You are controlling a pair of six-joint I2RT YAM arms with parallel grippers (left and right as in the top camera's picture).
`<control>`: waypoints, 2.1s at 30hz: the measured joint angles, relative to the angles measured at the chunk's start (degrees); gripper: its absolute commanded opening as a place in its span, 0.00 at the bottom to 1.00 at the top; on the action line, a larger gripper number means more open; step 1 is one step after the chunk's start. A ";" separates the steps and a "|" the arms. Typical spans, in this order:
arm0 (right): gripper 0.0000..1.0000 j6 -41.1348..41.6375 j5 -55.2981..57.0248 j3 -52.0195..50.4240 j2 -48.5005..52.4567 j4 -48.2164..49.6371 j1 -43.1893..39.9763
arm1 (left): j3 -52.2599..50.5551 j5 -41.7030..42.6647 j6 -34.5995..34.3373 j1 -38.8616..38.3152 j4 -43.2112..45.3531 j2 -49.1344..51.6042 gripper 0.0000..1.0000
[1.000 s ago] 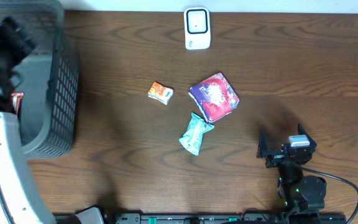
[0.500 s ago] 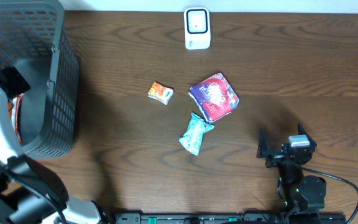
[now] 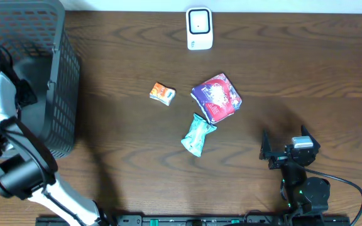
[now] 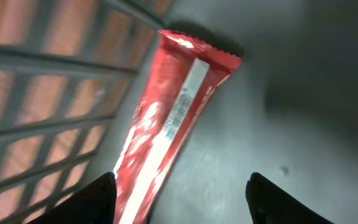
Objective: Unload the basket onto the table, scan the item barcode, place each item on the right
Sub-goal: 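Reach the left gripper into the grey basket toward the red bar, then grasp the red-orange snack bar with the left gripper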
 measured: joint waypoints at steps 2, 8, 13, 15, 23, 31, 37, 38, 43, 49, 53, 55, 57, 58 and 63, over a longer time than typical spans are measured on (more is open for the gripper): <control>0.99 0.00 0.00 0.00 0.00 0.00 0.00 | 0.00 -0.02 0.42 0.11 0.50 1.99 0.67; 0.99 0.00 0.00 0.00 0.00 0.00 0.00 | 0.00 -0.26 0.90 1.36 1.88 5.46 0.67; 0.99 0.00 0.00 0.00 0.00 0.00 0.00 | 0.00 -1.95 0.90 2.05 2.64 5.75 0.66; 0.99 0.00 0.00 0.00 0.00 0.00 0.00 | 0.00 -2.36 0.87 2.05 3.15 5.81 0.65; 0.99 0.00 0.00 0.00 0.00 0.00 0.00 | -0.85 -2.95 0.90 2.05 3.63 6.21 0.40; 0.99 0.00 0.00 0.00 0.00 0.00 0.00 | -2.40 -4.28 0.85 1.97 1.79 5.92 0.07; 0.99 0.00 0.00 0.00 0.00 0.00 0.00 | -3.43 -4.22 0.85 1.18 -1.09 4.11 0.07; 0.99 0.00 0.00 0.00 0.00 0.00 0.00 | -3.89 -4.02 0.85 0.72 -1.36 3.15 0.07; 0.99 0.00 0.00 0.00 0.00 -0.02 0.00 | -4.98 -3.41 0.83 -3.37 0.00 -5.29 0.07; 0.99 0.00 0.00 0.00 0.00 -0.02 0.00 | -4.92 -1.03 0.63 -13.05 7.17 -22.88 0.07; 0.99 0.00 0.00 0.00 0.00 0.00 0.00 | -4.76 3.39 -0.02 -19.47 12.35 -30.51 0.07; 0.99 0.00 0.00 0.00 0.00 0.02 0.00 | -4.76 4.79 -1.33 -22.71 15.82 -33.51 0.07; 0.99 0.00 0.00 0.00 0.00 0.02 0.00 | -4.76 5.53 -2.78 -25.77 18.43 -36.24 0.07; 0.99 0.00 0.00 0.00 0.00 0.00 0.00 | -4.76 5.92 -3.54 -27.12 19.37 -37.57 0.07; 0.99 0.00 0.00 0.00 0.00 0.00 0.00 | -4.76 6.54 -7.82 -33.53 19.76 -44.37 0.07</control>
